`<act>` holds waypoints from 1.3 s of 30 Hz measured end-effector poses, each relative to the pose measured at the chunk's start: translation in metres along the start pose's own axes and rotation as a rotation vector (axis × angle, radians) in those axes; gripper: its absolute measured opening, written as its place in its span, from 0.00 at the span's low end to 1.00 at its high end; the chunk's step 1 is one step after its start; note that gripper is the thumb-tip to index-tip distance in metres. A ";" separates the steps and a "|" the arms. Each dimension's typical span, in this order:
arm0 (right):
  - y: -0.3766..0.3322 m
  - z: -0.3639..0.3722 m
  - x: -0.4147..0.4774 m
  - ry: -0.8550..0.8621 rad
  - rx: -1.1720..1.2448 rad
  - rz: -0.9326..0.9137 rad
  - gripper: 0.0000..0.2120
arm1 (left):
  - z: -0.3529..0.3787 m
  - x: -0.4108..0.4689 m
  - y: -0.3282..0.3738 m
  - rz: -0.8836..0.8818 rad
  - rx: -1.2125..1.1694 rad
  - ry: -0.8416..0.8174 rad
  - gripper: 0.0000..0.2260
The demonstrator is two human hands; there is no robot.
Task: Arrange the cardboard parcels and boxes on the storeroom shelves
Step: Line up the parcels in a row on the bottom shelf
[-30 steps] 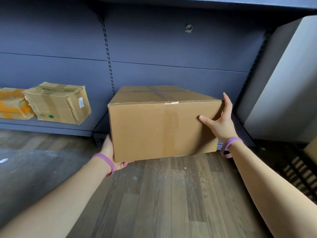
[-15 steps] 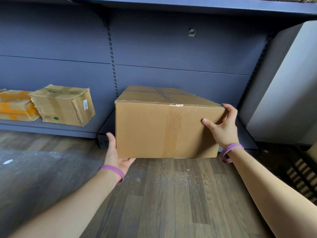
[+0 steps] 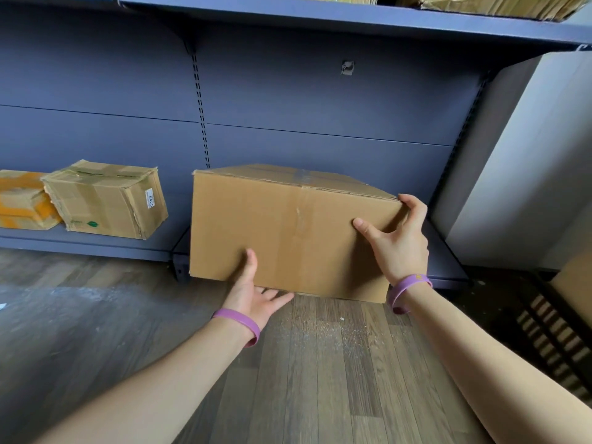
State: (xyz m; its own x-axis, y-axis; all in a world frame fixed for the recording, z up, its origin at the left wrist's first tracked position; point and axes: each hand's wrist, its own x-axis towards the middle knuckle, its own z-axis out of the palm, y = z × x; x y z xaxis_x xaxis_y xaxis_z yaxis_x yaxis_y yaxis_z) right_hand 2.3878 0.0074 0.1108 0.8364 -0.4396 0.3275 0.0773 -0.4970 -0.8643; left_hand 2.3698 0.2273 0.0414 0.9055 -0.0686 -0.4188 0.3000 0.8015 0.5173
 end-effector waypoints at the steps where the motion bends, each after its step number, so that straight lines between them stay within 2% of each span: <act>1: -0.003 0.001 -0.004 -0.006 -0.024 -0.018 0.36 | -0.001 0.001 -0.003 -0.014 0.013 0.015 0.39; 6: -0.014 0.010 -0.026 -0.057 -0.146 -0.068 0.35 | 0.004 -0.001 -0.016 -0.040 0.056 -0.014 0.30; 14: -0.029 0.017 -0.039 -0.052 -0.234 -0.171 0.29 | 0.003 -0.003 -0.014 -0.032 0.065 -0.040 0.25; 18: -0.033 0.022 -0.052 -0.107 -0.177 -0.285 0.23 | -0.008 -0.001 0.004 0.040 0.183 0.057 0.32; 23: -0.026 0.031 -0.047 -0.189 0.068 -0.342 0.19 | -0.017 0.001 0.028 0.116 0.255 0.121 0.31; 25: -0.021 0.034 -0.036 -0.233 0.134 -0.350 0.21 | -0.014 0.000 0.031 0.120 0.261 0.124 0.28; 28: -0.015 0.033 -0.021 -0.312 0.076 -0.415 0.27 | -0.009 -0.003 0.028 0.125 0.258 0.145 0.31; 31: -0.011 0.031 -0.007 -0.366 0.135 -0.498 0.26 | 0.000 -0.010 0.016 0.146 0.206 0.118 0.29; 34: -0.009 0.035 -0.003 -0.352 0.132 -0.506 0.24 | 0.009 -0.018 0.000 0.037 0.148 0.030 0.23; 36: -0.011 0.040 -0.007 -0.337 0.125 -0.501 0.24 | 0.013 -0.021 -0.004 -0.058 0.158 -0.002 0.25; 39: -0.016 0.044 -0.012 -0.340 0.134 -0.494 0.25 | 0.010 -0.023 -0.004 -0.072 0.168 -0.013 0.27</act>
State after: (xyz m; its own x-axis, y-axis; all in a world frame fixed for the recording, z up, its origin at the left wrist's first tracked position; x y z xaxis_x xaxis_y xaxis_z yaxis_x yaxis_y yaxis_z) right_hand 2.4006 0.0528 0.1038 0.8088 0.0935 0.5806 0.5492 -0.4728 -0.6891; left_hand 2.3505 0.2198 0.0565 0.8832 -0.1312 -0.4504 0.4097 0.6834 0.6043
